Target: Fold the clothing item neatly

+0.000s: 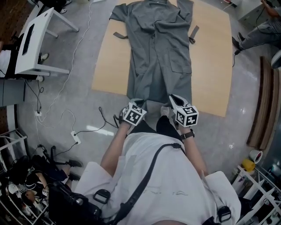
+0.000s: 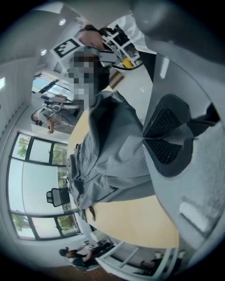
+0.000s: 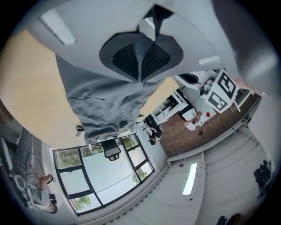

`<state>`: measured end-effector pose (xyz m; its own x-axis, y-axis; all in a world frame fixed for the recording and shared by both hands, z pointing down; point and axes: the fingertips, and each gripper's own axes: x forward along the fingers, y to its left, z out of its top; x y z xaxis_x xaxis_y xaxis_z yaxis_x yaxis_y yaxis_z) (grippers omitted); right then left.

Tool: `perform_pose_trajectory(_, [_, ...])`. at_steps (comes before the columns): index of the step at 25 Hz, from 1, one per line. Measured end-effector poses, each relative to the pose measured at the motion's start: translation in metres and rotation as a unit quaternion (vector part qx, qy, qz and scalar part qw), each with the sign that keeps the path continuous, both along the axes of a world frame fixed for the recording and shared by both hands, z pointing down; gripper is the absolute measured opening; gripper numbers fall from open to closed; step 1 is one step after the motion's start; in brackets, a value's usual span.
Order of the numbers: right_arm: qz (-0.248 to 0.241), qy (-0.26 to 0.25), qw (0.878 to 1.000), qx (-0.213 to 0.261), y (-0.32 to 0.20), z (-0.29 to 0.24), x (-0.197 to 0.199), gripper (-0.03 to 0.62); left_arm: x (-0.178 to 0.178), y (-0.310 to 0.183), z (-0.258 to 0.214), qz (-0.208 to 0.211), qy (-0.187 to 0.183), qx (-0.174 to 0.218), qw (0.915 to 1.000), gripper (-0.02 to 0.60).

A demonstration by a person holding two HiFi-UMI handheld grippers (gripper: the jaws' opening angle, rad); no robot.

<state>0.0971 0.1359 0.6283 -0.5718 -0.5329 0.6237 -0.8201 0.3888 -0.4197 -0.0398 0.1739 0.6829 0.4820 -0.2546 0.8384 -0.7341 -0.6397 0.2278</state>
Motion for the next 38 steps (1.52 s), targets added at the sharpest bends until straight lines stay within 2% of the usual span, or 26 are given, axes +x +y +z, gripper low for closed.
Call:
perform_pose_trajectory(2, [-0.008, -0.043, 0.999, 0.007, -0.001, -0.018, -0.018, 0.025, 0.000, 0.000, 0.000, 0.011, -0.020, 0.012, 0.9997, 0.018])
perform_pose_trajectory(5, [-0.038, -0.081, 0.996, 0.000, 0.001, -0.023, -0.046, 0.025, 0.004, -0.003, 0.000, -0.007, 0.003, 0.007, 0.9999, 0.018])
perform_pose_trajectory(10, [-0.079, -0.078, 0.991, -0.068, 0.022, 0.031, -0.080, 0.025, -0.007, -0.003, 0.006, -0.032, 0.023, -0.020, 0.9990, 0.018])
perform_pose_trajectory(13, [-0.093, -0.048, 0.991, -0.089, 0.029, 0.066, -0.085, 0.031, -0.010, -0.003, 0.007, -0.038, 0.025, -0.027, 0.9986, 0.018])
perform_pose_trajectory(14, [-0.097, -0.027, 0.991, -0.094, 0.030, 0.077, -0.083, 0.062, -0.010, -0.003, 0.007, -0.038, 0.023, -0.026, 0.9987, 0.018])
perform_pose_trajectory(16, [-0.098, 0.016, 0.990, -0.101, 0.033, 0.092, -0.073, 0.197, -0.009, -0.002, 0.006, -0.040, 0.023, -0.020, 0.9988, 0.018])
perform_pose_trajectory(17, [-0.095, 0.030, 0.990, -0.100, 0.033, 0.093, -0.066, 0.213, -0.008, -0.001, 0.005, -0.042, 0.023, -0.016, 0.9987, 0.018])
perform_pose_trajectory(24, [-0.049, 0.022, 0.996, -0.070, 0.017, 0.072, -0.027, 0.200, -0.020, -0.002, -0.006, -0.059, 0.006, 0.010, 0.9982, 0.020])
perform_pose_trajectory(28, [-0.027, 0.008, 0.998, -0.060, 0.008, 0.061, -0.019, 0.187, -0.020, 0.001, -0.018, -0.056, 0.003, 0.012, 0.9984, 0.012])
perform_pose_trajectory(33, [-0.006, -0.014, 0.999, -0.042, -0.002, 0.044, -0.013, 0.167, 0.020, 0.007, -0.031, -0.038, 0.049, -0.013, 0.9980, 0.012])
perform_pose_trajectory(38, [0.006, -0.021, 0.999, -0.031, -0.006, 0.034, 0.003, 0.164, 0.062, 0.014, 0.004, -0.002, 0.047, -0.037, 0.9982, 0.014])
